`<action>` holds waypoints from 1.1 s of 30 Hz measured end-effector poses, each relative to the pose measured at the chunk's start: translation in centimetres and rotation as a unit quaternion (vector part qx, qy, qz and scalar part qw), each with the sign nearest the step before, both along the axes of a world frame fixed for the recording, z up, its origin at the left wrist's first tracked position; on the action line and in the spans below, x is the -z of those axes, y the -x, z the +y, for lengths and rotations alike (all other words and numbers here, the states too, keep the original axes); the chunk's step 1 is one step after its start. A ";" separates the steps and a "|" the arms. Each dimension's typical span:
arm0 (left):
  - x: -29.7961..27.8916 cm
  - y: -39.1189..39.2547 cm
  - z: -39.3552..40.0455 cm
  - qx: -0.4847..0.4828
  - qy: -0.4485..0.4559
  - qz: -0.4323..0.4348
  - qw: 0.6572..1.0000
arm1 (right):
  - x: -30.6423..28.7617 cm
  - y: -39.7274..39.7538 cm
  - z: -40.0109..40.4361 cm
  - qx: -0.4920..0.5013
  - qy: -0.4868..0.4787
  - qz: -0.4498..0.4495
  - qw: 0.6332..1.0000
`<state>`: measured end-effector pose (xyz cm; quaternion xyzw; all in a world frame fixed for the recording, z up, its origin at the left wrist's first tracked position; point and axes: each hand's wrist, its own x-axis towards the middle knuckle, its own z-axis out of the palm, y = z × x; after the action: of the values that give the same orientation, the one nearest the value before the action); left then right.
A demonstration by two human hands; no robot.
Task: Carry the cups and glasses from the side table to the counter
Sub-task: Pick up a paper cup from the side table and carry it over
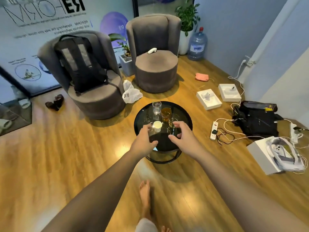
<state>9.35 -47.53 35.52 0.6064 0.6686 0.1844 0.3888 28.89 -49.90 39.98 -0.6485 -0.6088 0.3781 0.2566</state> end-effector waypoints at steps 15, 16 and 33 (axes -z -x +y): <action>19.8 0.9 23.4 0.062 0.146 0.072 0.985 | 20.4 1.5 23.1 0.017 0.149 -0.034 0.988; 21.5 0.8 24.5 0.066 0.153 0.076 0.983 | 22.1 1.7 24.2 0.014 0.159 -0.033 0.987; 33.1 -1.5 28.9 0.124 0.115 0.043 0.985 | 35.4 4.3 30.3 0.007 0.224 -0.050 0.973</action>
<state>10.82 -18.58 2.44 0.6436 0.6208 0.0303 0.4466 24.56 -19.58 4.60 -0.7116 -0.5163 0.4704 0.0762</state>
